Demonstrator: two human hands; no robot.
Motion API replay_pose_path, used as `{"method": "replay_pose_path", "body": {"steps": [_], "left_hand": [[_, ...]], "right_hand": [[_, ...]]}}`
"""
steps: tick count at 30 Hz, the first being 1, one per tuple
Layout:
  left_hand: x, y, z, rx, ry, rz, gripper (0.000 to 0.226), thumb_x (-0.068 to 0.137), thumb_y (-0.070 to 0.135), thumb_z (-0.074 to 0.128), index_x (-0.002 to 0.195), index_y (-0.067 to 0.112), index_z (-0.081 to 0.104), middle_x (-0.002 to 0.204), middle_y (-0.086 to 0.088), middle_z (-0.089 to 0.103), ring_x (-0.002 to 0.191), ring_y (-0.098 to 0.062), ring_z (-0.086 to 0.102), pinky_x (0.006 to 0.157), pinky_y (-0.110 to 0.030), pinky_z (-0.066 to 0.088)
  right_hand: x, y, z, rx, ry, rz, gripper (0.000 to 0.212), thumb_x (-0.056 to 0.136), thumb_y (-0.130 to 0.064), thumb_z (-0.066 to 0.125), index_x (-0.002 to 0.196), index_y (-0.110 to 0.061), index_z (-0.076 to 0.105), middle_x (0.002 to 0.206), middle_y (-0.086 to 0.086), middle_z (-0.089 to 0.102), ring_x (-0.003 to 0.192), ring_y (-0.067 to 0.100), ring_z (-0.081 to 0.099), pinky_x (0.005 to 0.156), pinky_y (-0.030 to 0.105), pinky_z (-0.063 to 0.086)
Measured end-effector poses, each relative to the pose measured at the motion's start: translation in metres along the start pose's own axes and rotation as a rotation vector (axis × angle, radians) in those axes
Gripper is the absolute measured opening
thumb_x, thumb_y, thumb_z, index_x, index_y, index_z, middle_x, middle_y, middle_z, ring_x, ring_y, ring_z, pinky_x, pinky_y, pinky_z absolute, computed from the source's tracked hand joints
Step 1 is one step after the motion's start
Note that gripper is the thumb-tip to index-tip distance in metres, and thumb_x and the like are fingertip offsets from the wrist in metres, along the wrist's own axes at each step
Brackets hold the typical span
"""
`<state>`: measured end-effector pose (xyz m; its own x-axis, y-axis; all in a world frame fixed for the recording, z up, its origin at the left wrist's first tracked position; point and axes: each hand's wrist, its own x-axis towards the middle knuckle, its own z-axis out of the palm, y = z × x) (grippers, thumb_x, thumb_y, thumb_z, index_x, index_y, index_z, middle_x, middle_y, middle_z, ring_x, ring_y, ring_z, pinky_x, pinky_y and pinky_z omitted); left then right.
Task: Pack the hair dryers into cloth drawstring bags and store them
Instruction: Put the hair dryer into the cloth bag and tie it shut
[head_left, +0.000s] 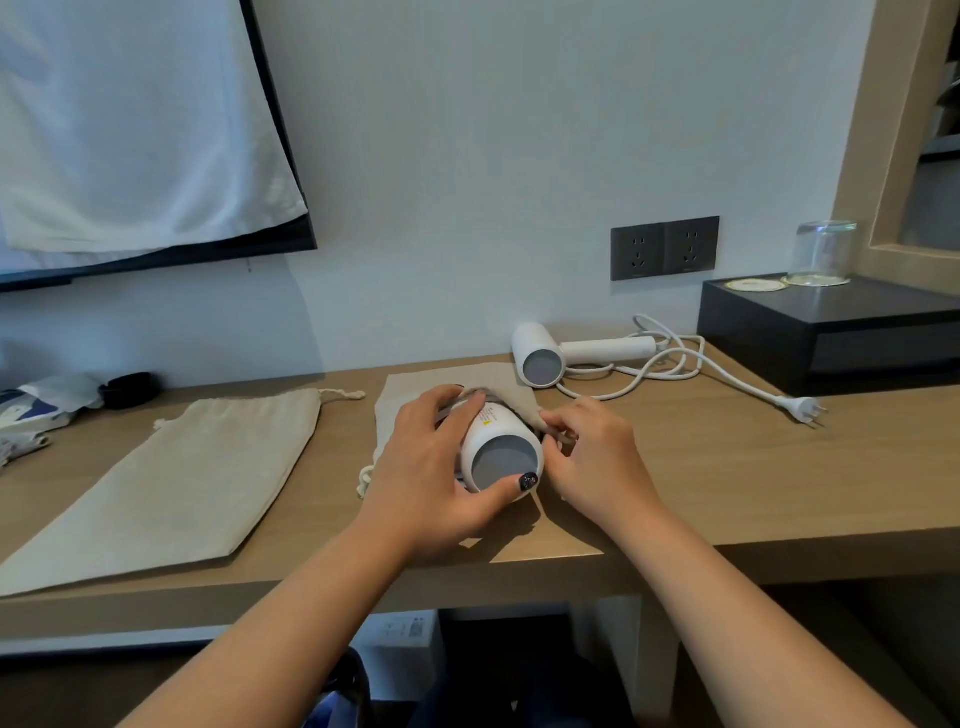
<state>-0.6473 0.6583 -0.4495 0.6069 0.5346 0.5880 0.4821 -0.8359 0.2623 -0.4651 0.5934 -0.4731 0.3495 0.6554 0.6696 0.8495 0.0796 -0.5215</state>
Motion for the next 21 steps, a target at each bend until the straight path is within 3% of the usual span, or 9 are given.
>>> {"method": "replay_pose_path", "body": {"steps": [4, 7, 10, 12, 14, 17, 19, 21], "left_hand": [[0.000, 0.002, 0.005, -0.052, 0.077, 0.045, 0.087, 0.066, 0.070, 0.064, 0.136, 0.024, 0.043, 0.137, 0.006, 0.046, 0.129, -0.014, 0.041, 0.105, -0.039, 0.041], [-0.007, 0.000, 0.012, -0.104, 0.138, -0.062, 0.101, 0.058, 0.072, 0.068, 0.140, 0.024, 0.034, 0.137, 0.007, 0.042, 0.126, -0.011, 0.042, 0.103, -0.034, 0.043], [-0.011, -0.005, 0.015, -0.172, 0.138, -0.266, 0.122, 0.050, 0.077, 0.072, 0.148, 0.026, 0.020, 0.147, 0.007, 0.030, 0.135, -0.011, 0.032, 0.109, -0.036, 0.037], [-0.008, -0.008, 0.016, -0.204, 0.122, -0.318, 0.123, 0.050, 0.077, 0.073, 0.150, 0.027, 0.019, 0.149, 0.008, 0.029, 0.137, -0.010, 0.030, 0.110, -0.038, 0.035], [-0.006, -0.007, 0.015, -0.210, 0.128, -0.317, 0.121, 0.048, 0.079, 0.070, 0.148, 0.028, 0.025, 0.147, 0.008, 0.034, 0.134, -0.009, 0.034, 0.107, -0.036, 0.036], [-0.006, -0.009, 0.014, -0.213, 0.152, -0.300, 0.118, 0.045, 0.079, 0.069, 0.145, 0.028, 0.033, 0.142, 0.009, 0.040, 0.129, -0.009, 0.039, 0.104, -0.031, 0.038], [-0.006, -0.012, 0.016, -0.229, 0.157, -0.287, 0.115, 0.045, 0.078, 0.072, 0.143, 0.028, 0.036, 0.140, 0.010, 0.042, 0.128, -0.008, 0.040, 0.104, -0.028, 0.037], [-0.007, -0.012, 0.017, -0.244, 0.151, -0.270, 0.114, 0.046, 0.075, 0.075, 0.142, 0.029, 0.038, 0.139, 0.011, 0.042, 0.128, -0.007, 0.040, 0.105, -0.028, 0.037]], "right_hand": [[-0.008, 0.001, -0.007, -0.116, -0.133, 0.046, 0.011, 0.084, -0.020, 0.063, 0.095, -0.016, 0.065, 0.095, 0.001, 0.062, 0.087, 0.021, 0.058, 0.073, 0.041, 0.053], [-0.011, 0.002, -0.012, -0.123, -0.207, 0.042, 0.016, 0.087, -0.026, 0.061, 0.102, -0.021, 0.058, 0.099, -0.003, 0.061, 0.090, 0.019, 0.058, 0.075, 0.041, 0.053], [-0.014, -0.003, -0.014, -0.087, -0.303, -0.018, 0.054, 0.086, -0.033, 0.061, 0.134, -0.034, 0.035, 0.114, -0.002, 0.060, 0.102, 0.020, 0.059, 0.082, 0.043, 0.053], [-0.015, -0.007, -0.013, -0.105, -0.337, -0.081, 0.079, 0.082, -0.040, 0.065, 0.145, -0.040, 0.017, 0.126, -0.002, 0.055, 0.112, 0.019, 0.055, 0.088, 0.040, 0.051], [-0.015, -0.009, -0.010, -0.170, -0.283, -0.139, 0.080, 0.080, -0.049, 0.065, 0.148, -0.029, 0.027, 0.126, -0.001, 0.055, 0.113, 0.020, 0.053, 0.090, 0.037, 0.049], [-0.013, -0.010, -0.008, -0.233, -0.087, -0.278, 0.070, 0.073, -0.060, 0.061, 0.124, -0.013, 0.059, 0.107, 0.005, 0.056, 0.096, 0.021, 0.053, 0.075, 0.038, 0.053], [-0.012, -0.009, -0.008, -0.149, -0.050, -0.293, 0.077, 0.067, -0.058, 0.067, 0.130, -0.017, 0.052, 0.124, 0.006, 0.045, 0.111, 0.023, 0.049, 0.082, 0.034, 0.053], [-0.012, -0.012, -0.007, -0.029, -0.158, -0.288, 0.096, 0.063, -0.057, 0.073, 0.146, -0.031, 0.030, 0.151, 0.002, 0.023, 0.138, 0.021, 0.031, 0.097, 0.031, 0.045]]}}
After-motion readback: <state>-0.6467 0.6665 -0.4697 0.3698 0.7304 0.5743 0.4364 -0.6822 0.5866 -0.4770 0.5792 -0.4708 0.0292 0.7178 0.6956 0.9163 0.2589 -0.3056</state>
